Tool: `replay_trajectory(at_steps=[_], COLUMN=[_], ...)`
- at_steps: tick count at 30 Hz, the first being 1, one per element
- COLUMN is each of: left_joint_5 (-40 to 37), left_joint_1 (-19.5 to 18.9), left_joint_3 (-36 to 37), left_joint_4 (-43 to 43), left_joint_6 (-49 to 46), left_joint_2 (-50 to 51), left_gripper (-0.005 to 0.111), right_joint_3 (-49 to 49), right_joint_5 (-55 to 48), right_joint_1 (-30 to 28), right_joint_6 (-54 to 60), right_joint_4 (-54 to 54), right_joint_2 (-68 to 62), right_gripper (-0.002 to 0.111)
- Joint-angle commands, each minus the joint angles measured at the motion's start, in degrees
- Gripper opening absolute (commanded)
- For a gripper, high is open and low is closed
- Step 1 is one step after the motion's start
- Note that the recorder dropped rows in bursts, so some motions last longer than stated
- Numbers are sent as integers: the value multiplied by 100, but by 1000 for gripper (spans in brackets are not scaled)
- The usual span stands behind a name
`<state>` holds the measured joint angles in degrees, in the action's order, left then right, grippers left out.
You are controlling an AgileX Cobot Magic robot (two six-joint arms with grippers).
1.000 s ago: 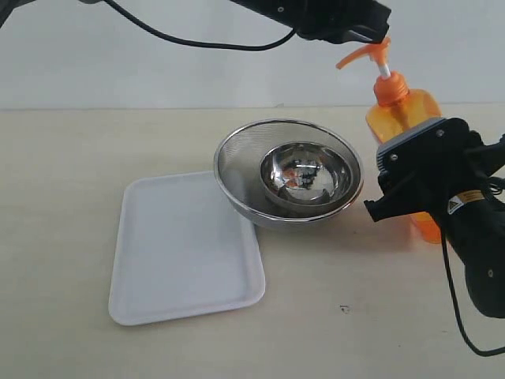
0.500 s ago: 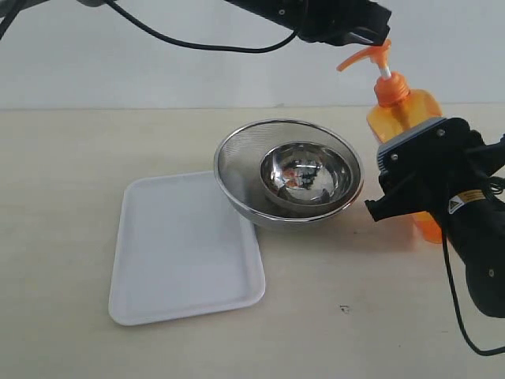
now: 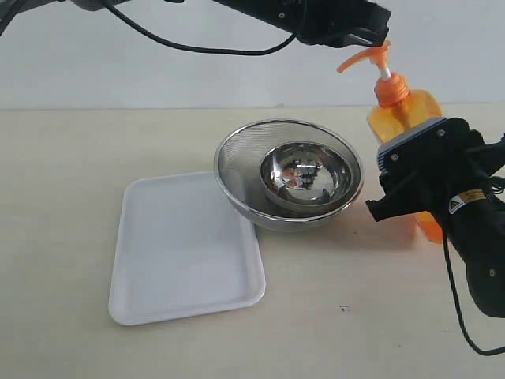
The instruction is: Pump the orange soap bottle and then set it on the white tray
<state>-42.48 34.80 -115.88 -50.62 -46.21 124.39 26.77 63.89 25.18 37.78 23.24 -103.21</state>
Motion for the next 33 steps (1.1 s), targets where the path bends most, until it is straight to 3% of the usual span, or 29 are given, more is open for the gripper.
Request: replay_trajectory(at_steps=[1,19,33], left_joint_5=[-637,-494,-360], left_joint_1=[186,152,-226], left_joint_3=[377,377,377], left_joint_4=[329,337,330], left_joint_6=[-112,-185,-120], left_joint_2=[308,-492,-1103], left_gripper=[5,5,5], right_joint_3=[75,75,75], right_joint_5=[529,494,506], right_joint_1=[57,57,57], right_joint_6=[38,23,23], right_joint_4=[-738,-726,-544], right_joint_2=[82,82,82], right_gripper=[0,0,0])
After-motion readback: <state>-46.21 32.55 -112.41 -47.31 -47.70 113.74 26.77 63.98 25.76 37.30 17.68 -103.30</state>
